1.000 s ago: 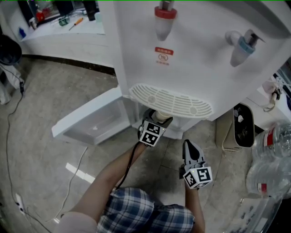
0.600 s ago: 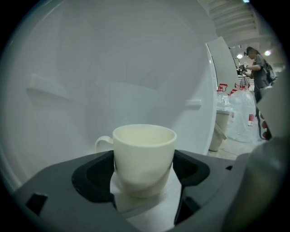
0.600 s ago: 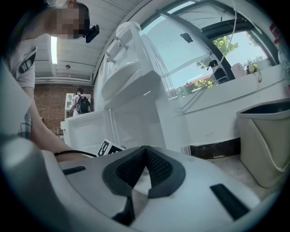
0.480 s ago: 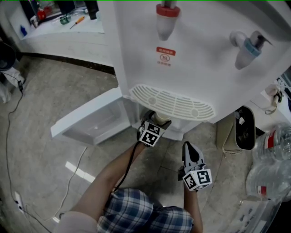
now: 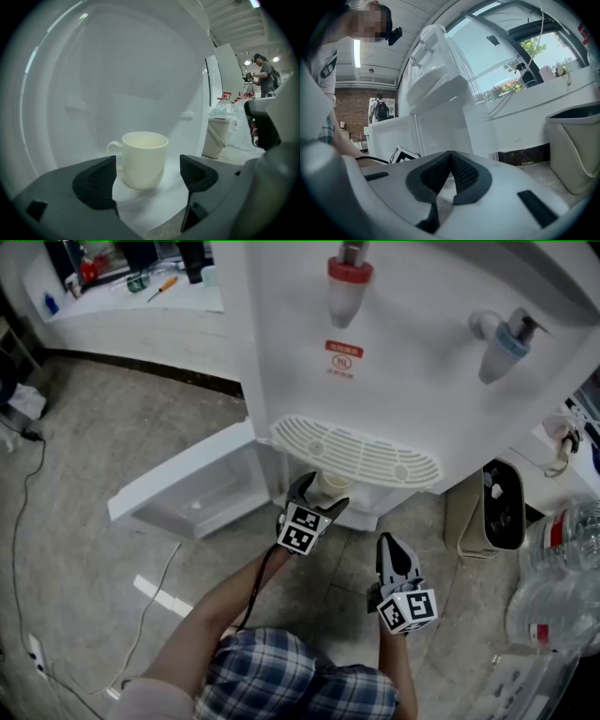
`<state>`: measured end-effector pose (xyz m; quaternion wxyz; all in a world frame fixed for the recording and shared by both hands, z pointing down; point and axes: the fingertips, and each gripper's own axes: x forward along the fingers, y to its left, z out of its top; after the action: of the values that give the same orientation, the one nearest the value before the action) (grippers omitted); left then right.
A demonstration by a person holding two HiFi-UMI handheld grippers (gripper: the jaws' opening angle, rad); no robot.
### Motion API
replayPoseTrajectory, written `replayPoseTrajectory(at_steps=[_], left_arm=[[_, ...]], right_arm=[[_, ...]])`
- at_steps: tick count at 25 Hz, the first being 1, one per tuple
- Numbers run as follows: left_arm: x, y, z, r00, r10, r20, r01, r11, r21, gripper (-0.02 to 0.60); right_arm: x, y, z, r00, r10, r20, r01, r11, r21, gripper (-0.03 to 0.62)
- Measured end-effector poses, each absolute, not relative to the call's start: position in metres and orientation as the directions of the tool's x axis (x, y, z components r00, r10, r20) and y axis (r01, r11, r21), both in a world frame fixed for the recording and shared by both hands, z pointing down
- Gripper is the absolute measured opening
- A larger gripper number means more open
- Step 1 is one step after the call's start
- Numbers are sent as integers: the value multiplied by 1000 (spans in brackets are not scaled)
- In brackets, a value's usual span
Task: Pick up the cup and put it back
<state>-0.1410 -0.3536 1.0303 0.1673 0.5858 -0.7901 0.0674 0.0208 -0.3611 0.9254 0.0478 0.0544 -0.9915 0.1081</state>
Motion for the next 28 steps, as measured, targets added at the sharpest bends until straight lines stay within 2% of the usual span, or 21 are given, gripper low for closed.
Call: replayPoseTrajectory(at_steps=[5,10,15,17,21,28], left_arm=[[-124,-338,998,-219,-933,284,-964,251,82,405],[-97,-317,957,-136,-947,291,-982,167,85,392],[-84,-281,886,-132,-938,320,-982,168,86,210],[-78,-267,852,-122,-932,340,-986,154,68,116],[-72,-238,774,-133,-921,367,-984,167,63,58],[-92,-179,605,-238,-898,370,-948,298,114,27]], right_arm=[[24,-360,916,-988,-106,110,-125,975,-184,17],[42,-359,892,-978,-148,145,-172,971,-166,17],[64,-351,836,-965,-194,175,-230,949,-215,17],[69,-345,806,-962,-201,185,-240,944,-226,17],[76,-337,729,-954,-224,197,-267,936,-230,17],[83,-330,563,-941,-253,224,-296,937,-183,17]])
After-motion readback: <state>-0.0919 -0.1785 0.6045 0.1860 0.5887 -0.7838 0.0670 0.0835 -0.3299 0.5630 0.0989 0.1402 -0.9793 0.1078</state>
